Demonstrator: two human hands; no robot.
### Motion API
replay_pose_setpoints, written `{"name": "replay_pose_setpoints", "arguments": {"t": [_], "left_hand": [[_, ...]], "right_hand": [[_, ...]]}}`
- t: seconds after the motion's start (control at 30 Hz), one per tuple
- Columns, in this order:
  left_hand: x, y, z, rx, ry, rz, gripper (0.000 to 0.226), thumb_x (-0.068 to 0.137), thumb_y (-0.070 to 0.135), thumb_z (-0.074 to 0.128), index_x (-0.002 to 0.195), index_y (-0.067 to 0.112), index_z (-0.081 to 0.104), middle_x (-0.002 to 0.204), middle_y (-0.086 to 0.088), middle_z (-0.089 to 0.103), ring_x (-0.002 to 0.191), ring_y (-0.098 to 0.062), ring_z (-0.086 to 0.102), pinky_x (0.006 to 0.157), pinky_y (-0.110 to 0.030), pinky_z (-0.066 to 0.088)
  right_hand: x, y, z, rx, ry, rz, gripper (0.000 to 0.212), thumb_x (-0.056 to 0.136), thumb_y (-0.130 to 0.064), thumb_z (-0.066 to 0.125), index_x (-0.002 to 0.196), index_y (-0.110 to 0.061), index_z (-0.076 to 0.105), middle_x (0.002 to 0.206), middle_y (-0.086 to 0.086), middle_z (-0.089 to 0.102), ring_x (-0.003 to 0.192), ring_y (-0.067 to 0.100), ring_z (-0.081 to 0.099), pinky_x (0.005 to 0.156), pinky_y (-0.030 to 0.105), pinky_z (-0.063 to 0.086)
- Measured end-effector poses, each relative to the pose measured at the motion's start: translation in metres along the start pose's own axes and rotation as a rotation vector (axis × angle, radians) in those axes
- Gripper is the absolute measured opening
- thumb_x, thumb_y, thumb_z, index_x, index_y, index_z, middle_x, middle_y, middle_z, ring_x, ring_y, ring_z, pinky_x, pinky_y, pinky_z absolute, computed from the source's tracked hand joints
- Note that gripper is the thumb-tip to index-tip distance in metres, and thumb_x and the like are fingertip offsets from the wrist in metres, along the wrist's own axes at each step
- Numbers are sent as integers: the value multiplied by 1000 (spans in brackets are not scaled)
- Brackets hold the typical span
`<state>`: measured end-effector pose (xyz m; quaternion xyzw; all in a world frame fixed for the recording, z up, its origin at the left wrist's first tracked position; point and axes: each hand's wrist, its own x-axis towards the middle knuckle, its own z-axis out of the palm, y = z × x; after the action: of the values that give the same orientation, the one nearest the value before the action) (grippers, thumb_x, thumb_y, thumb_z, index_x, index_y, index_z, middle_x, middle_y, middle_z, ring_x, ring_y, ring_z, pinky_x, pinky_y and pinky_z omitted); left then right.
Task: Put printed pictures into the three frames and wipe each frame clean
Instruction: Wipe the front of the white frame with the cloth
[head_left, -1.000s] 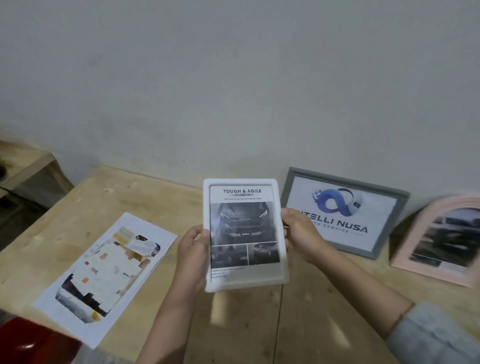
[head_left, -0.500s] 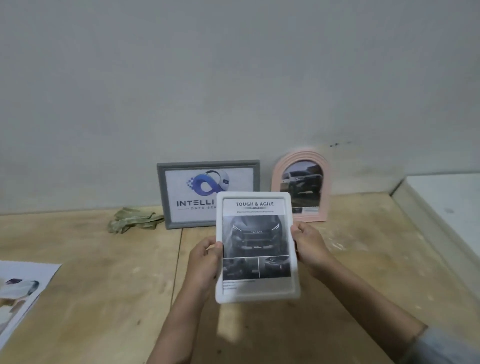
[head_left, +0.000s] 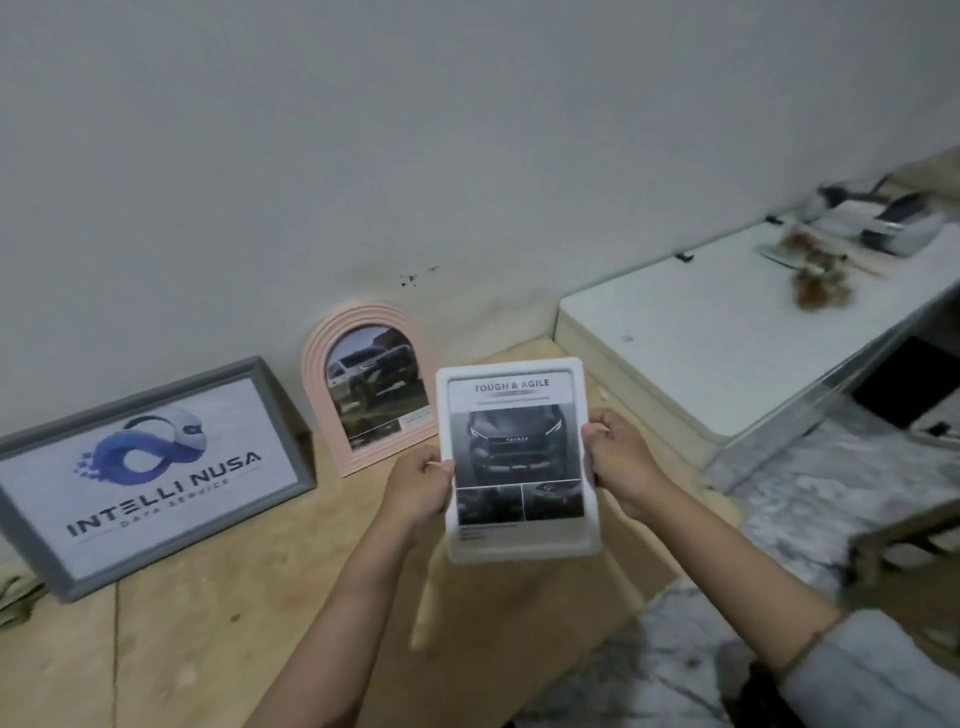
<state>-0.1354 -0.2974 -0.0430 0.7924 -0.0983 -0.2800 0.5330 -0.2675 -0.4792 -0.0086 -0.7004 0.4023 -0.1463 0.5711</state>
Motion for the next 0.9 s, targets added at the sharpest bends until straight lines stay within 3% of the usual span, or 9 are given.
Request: {"name": "replay_pose_setpoints", "arguments": {"t": [0.1, 0.2, 0.3, 0.37, 0.43, 0.57, 0.63, 0.77, 0.9], "left_hand": [[33, 15, 19, 79, 9, 66, 15, 87, 14, 48, 73, 15, 54, 66, -9, 54, 64, -23, 49, 64, -36, 39], [66, 37, 34, 121, -5, 119, 15, 90, 10, 46, 76, 12, 49, 71, -11, 49, 67, -22, 46, 64, -33, 37], [96, 57, 48, 191, -15, 175, 21, 92, 6, 44, 73, 15, 46, 68, -4, 46, 67, -21, 43, 61, -31, 33], [118, 64, 59, 232, -15, 193, 19, 93, 6, 44, 77, 15, 47, 69, -1, 46, 65, -17, 43, 58, -29, 31], [134, 67, 67, 241, -39, 197, 12, 94, 7, 44, 87, 14, 51, 73, 1, 49, 66, -13, 44, 58, -28, 34], [163, 60, 79, 242, -67, 183, 10, 93, 7, 44, 92, 11, 53, 73, 1, 49, 67, -14, 45, 57, -28, 34], [174, 55, 83, 253, -61, 187, 11, 92, 5, 43, 88, 11, 52, 71, 1, 47, 66, -15, 43, 56, -28, 34], [179, 45, 80, 220, -72, 228, 15, 92, 2, 42, 92, 10, 55, 75, 2, 51, 70, -13, 48, 60, -26, 39], [172, 34, 71, 207, -98, 257, 17, 91, -3, 43, 90, 7, 57, 79, 0, 54, 73, -13, 50, 62, -24, 41]], "right_hand": [[17, -9, -13, 40, 44, -57, 24, 98, -11, 37, 95, -26, 56, 78, 8, 66, 56, 21, 54, 56, 29, 40], [45, -16, -19, 25, 103, -136, 22, 97, -10, 38, 104, -21, 55, 85, 3, 67, 68, 12, 63, 59, 26, 46], [71, -19, -21, 12, 177, -169, 21, 96, -8, 38, 106, -19, 53, 87, -9, 61, 76, 3, 57, 63, 15, 45], [91, -17, -19, 11, 212, -170, 20, 97, -7, 38, 106, -19, 51, 90, -8, 59, 78, 5, 56, 61, 9, 41], [105, -12, -17, 11, 232, -165, 21, 97, -7, 38, 107, -20, 51, 93, -3, 60, 81, 11, 57, 62, 13, 42], [129, 1, -12, 8, 258, -144, 24, 96, -4, 37, 110, -17, 51, 87, -13, 56, 73, -4, 53, 57, 5, 41], [141, 10, -7, 12, 257, -133, 23, 95, -3, 38, 110, -14, 52, 85, -10, 58, 70, -1, 55, 61, 10, 45], [147, 27, 0, 49, 230, -127, 24, 91, -4, 39, 107, -14, 55, 86, 4, 64, 74, 19, 61, 66, 39, 52], [139, 37, 10, 81, 256, -114, 27, 90, -1, 39, 98, -21, 55, 84, 2, 63, 71, 13, 59, 61, 30, 50]]}}
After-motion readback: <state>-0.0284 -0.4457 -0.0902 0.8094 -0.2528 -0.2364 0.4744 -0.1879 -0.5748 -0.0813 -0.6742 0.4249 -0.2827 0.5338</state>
